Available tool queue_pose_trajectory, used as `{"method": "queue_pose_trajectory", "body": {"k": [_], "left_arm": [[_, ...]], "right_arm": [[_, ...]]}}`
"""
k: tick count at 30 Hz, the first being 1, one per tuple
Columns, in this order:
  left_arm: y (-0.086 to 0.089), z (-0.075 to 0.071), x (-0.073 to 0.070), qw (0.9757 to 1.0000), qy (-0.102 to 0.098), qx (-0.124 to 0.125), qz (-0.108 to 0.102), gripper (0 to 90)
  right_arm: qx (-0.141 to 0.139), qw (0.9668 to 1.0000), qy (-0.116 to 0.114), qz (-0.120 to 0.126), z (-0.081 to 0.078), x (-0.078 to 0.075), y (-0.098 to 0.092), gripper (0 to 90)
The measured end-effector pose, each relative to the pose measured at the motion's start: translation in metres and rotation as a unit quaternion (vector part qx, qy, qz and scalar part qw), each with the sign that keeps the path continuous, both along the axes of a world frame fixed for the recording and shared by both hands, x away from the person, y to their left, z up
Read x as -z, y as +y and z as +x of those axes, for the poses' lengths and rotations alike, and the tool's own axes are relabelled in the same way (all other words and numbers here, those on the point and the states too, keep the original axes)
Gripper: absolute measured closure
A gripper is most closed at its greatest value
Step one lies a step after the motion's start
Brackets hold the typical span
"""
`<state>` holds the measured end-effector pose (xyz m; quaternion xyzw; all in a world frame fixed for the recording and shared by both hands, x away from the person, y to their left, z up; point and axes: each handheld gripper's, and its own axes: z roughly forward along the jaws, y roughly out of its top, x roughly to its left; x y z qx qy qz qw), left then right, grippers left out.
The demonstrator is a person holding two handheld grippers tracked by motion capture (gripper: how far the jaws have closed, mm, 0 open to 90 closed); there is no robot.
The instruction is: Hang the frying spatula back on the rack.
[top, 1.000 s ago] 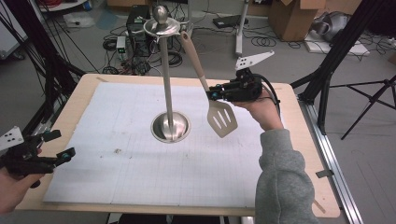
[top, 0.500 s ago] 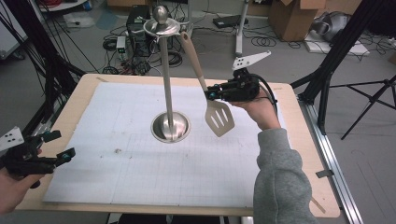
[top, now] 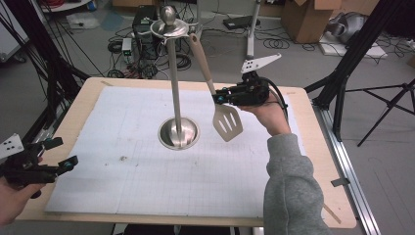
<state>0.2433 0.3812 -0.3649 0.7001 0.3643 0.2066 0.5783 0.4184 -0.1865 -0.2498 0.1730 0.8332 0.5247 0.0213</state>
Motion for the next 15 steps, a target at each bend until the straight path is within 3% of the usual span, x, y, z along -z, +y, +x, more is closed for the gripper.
{"method": "queue_pose_trajectory", "body": {"k": [15], "left_arm": [[0.0007, -0.0015, 0.0010, 1.0000, 0.002, -0.003, 0.001, 3.1]], "right_arm": [[0.010, 0.9999, 0.000, 0.005, 0.0026, 0.0029, 0.0033, 73.7]]}}
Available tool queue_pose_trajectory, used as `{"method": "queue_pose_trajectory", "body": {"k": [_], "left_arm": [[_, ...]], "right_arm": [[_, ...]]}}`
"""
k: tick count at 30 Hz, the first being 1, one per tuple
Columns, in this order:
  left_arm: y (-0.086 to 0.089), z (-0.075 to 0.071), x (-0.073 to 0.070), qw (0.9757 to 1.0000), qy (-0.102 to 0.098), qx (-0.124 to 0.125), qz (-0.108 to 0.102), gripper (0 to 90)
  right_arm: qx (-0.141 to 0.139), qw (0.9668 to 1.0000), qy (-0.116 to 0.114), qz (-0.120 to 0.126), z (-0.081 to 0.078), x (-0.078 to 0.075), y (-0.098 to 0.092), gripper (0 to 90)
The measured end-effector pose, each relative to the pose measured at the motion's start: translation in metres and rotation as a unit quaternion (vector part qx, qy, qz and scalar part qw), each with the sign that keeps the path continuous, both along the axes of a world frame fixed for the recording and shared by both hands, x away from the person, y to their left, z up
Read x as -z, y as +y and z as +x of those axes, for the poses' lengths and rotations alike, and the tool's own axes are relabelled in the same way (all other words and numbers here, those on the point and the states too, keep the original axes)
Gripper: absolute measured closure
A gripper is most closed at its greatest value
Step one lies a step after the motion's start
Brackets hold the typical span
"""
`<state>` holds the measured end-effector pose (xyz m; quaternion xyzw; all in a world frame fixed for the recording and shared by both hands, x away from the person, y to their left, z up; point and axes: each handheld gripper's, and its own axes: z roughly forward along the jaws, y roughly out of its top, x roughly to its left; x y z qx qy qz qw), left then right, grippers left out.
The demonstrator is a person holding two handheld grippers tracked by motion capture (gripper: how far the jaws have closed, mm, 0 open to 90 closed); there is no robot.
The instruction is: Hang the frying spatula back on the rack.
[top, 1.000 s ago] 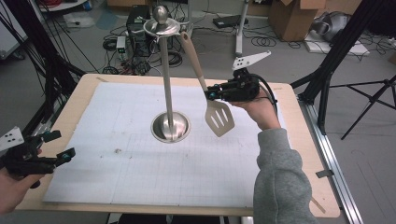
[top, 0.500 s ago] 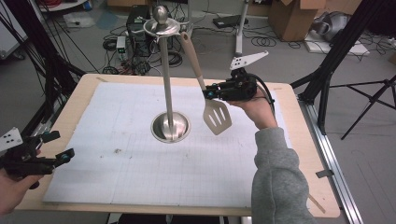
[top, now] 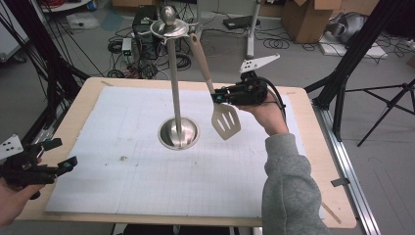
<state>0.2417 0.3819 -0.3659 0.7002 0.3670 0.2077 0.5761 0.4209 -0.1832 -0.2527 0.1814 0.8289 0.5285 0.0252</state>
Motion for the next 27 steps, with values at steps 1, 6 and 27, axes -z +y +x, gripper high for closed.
{"method": "queue_pose_trajectory", "body": {"k": [1, 6, 27], "left_arm": [[0.0001, -0.0001, -0.0002, 1.0000, 0.000, 0.001, 0.001, 3.1], [0.0002, 0.0001, 0.0004, 1.0000, -0.001, -0.001, 0.000, 3.1], [-0.0009, 0.0002, 0.0007, 1.0000, 0.000, 0.000, 0.004, 3.1]], "right_arm": [[0.004, 1.0000, 0.000, 0.001, 0.0005, 0.0005, 0.0006, 71.9], [0.009, 0.9999, -0.002, 0.012, -0.0002, -0.0001, -0.0006, 66.8], [0.036, 0.9980, -0.053, 0.007, -0.0094, -0.0033, 0.0001, 17.9]]}}
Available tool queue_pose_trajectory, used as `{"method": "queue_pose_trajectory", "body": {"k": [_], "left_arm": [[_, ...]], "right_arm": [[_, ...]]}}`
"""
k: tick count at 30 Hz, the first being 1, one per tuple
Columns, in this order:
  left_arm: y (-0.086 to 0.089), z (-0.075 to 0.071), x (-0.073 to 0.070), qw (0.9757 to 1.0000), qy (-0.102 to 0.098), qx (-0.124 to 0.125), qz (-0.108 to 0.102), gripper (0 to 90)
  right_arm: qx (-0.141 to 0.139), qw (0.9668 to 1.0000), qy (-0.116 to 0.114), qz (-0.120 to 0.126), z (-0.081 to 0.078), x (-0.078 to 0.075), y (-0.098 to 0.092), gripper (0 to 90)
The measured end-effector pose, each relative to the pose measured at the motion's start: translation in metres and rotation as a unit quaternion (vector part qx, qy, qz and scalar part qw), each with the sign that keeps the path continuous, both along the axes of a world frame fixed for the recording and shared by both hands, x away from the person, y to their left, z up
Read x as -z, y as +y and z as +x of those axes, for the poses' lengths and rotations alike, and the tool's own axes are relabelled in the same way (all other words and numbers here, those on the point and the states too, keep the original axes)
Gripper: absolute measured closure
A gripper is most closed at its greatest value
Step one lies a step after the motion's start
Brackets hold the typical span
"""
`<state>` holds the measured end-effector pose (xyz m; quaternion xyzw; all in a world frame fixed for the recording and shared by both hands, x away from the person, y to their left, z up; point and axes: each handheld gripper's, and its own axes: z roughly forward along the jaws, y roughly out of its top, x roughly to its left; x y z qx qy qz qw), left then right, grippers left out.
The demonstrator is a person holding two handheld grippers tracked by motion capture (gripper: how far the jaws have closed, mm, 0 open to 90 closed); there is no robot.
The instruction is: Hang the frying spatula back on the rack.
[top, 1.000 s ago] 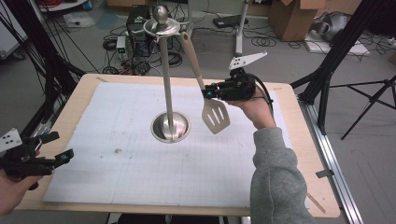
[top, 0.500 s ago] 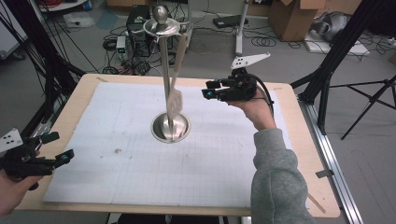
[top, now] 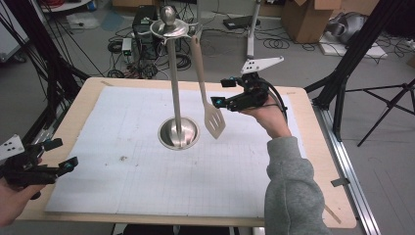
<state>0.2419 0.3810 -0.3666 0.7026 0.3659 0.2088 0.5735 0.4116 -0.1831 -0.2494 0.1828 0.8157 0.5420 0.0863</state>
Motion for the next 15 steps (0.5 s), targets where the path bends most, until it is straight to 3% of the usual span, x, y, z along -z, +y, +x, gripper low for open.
{"method": "queue_pose_trajectory", "body": {"k": [15], "left_arm": [[0.000, 0.003, 0.000, 0.9999, -0.010, 0.001, -0.002, 3.1]], "right_arm": [[0.001, 0.9999, -0.014, 0.003, -0.012, -0.003, 0.001, 15.2]]}}
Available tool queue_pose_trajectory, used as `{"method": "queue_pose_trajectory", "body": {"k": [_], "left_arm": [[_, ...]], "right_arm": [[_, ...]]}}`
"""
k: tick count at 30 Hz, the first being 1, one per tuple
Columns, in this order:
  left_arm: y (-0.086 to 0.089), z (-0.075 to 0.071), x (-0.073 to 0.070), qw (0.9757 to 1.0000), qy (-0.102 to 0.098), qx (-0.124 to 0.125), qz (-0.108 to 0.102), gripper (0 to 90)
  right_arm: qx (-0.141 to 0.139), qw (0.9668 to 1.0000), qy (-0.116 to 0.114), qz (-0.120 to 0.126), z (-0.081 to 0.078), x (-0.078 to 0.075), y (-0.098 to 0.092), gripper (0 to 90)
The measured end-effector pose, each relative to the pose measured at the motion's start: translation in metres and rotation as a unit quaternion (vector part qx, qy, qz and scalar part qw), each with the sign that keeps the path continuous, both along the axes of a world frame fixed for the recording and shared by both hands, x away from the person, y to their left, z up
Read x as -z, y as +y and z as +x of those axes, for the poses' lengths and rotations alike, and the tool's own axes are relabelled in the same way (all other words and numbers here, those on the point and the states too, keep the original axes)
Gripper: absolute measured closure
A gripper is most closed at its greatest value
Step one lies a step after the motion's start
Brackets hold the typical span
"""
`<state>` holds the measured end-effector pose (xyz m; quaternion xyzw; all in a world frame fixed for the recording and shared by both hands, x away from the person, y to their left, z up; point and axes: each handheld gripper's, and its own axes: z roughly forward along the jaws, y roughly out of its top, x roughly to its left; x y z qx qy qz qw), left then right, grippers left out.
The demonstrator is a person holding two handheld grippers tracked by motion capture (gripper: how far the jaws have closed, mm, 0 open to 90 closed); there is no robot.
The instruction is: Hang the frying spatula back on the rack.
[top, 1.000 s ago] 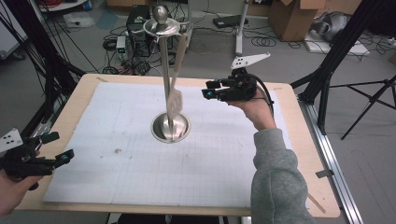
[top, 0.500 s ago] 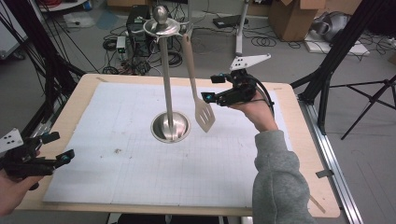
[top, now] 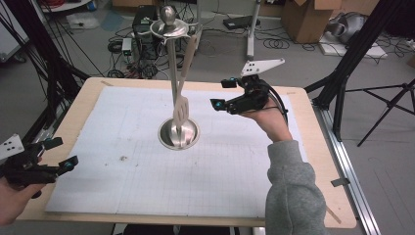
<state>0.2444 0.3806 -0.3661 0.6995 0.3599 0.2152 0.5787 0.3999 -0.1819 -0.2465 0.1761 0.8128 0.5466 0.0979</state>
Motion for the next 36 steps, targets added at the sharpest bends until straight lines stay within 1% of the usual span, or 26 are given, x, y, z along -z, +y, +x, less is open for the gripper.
{"method": "queue_pose_trajectory", "body": {"k": [2, 7, 9, 10, 13, 14, 15, 21, 24, 27, 31, 32, 36], "left_arm": [[0.000, 0.001, 0.000, 1.0000, -0.003, 0.000, -0.001, 3.1], [-0.003, 0.006, 0.000, 0.9999, -0.010, 0.001, 0.000, 3.1], [-0.005, 0.009, 0.000, 0.9999, -0.011, 0.003, -0.002, 3.1], [-0.007, 0.010, 0.000, 0.9999, -0.013, 0.004, -0.002, 3.1], [-0.010, 0.013, -0.001, 0.9998, -0.019, 0.009, -0.003, 3.1], [-0.011, 0.014, -0.001, 0.9997, -0.022, 0.010, -0.005, 3.1], [-0.012, 0.016, -0.001, 0.9996, -0.023, 0.013, -0.007, 3.1], [-0.020, 0.024, 0.000, 0.9995, -0.021, 0.024, -0.006, 3.1], [-0.024, 0.028, 0.000, 0.9993, -0.022, 0.030, -0.005, 3.1], [-0.027, 0.031, 0.000, 0.9992, -0.022, 0.034, -0.006, 3.1], [-0.030, 0.035, -0.001, 0.9988, -0.024, 0.041, -0.007, 3.1], [-0.031, 0.035, -0.001, 0.9987, -0.025, 0.043, -0.010, 3.1], [-0.035, 0.037, -0.002, 0.9979, -0.035, 0.053, -0.007, 3.1]], "right_arm": [[0.002, 1.0000, -0.003, 0.007, -0.005, 0.002, -0.001, 14.8], [0.002, 0.9999, -0.003, 0.010, -0.009, 0.008, -0.003, 14.5], [0.004, 1.0000, -0.002, 0.005, -0.011, 0.013, -0.004, 14.4], [0.004, 1.0000, -0.002, 0.005, -0.011, 0.013, -0.004, 14.4], [0.004, 1.0000, -0.002, 0.006, -0.015, 0.020, -0.006, 14.4], [0.004, 1.0000, -0.002, 0.006, -0.015, 0.020, -0.006, 14.4], [0.006, 1.0000, -0.004, 0.000, -0.017, 0.023, -0.006, 14.4], [0.005, 0.9999, -0.011, 0.004, -0.024, 0.031, -0.006, 14.4], [0.007, 0.9999, -0.010, 0.002, -0.028, 0.035, -0.007, 14.4], [0.008, 0.9999, -0.013, 0.008, -0.032, 0.042, -0.009, 14.4], [0.012, 0.9999, -0.011, 0.005, -0.035, 0.048, -0.012, 14.4], [0.012, 0.9998, -0.010, 0.009, -0.036, 0.050, -0.013, 14.4], [0.020, 0.9997, -0.014, 0.008, -0.040, 0.057, -0.017, 14.4]]}}
